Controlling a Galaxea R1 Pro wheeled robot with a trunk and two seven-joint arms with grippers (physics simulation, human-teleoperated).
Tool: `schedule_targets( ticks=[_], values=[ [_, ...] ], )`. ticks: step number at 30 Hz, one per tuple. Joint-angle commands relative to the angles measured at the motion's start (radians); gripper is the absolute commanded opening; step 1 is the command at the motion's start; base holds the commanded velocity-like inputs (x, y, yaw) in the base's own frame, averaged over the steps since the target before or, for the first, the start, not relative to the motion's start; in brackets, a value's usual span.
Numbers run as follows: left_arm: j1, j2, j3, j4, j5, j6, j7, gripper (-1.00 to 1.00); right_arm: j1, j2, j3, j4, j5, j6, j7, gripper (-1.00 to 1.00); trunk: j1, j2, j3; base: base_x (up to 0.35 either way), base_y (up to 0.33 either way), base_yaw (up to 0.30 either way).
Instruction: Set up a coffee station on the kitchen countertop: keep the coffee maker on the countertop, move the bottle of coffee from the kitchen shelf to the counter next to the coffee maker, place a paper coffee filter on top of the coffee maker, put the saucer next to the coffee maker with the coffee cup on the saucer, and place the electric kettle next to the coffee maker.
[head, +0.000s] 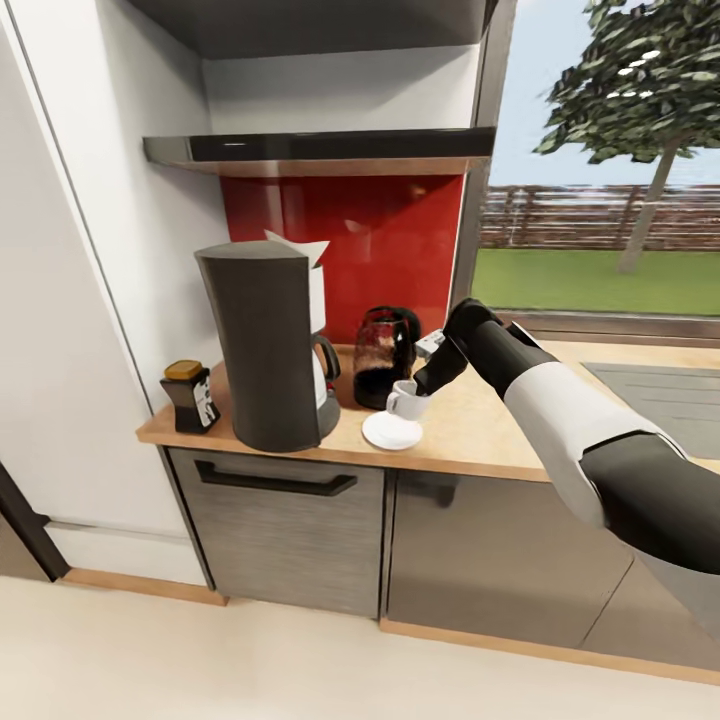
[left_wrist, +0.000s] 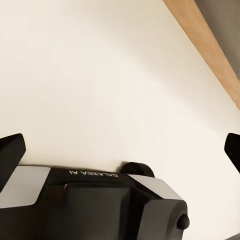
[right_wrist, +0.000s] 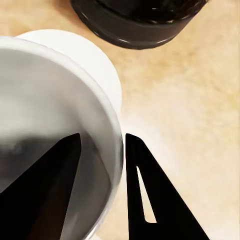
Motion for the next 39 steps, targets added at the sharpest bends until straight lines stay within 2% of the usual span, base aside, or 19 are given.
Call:
schedule_targets(
  ticks=[1,18,39],
  values=[
    [0.000,0.000,-0.006,-0.001,0.011,0.009,-0.003,1.00,-0.001,0.000,0.002,-0.001,0.010,0.002,0.011,-1.00,0.000,-0.001,-0.001,0.013,0.135,0.000],
    [-0.001,0.000,-0.006,-0.001,0.011,0.009,-0.003,1.00,-0.001,0.000,0.001,0.026,0.011,0.002,0.009,-1.00,0.000,-0.001,-0.001,0.002,0.094,0.000],
    [-0.001,0.000,-0.007,-0.001,0.011,0.008,-0.003,1.00,-0.001,-0.002,0.000,0.034,0.015,0.000,0.004,-1.00,0.000,-0.001,-0.001,0.014,0.005,0.000]
  ],
)
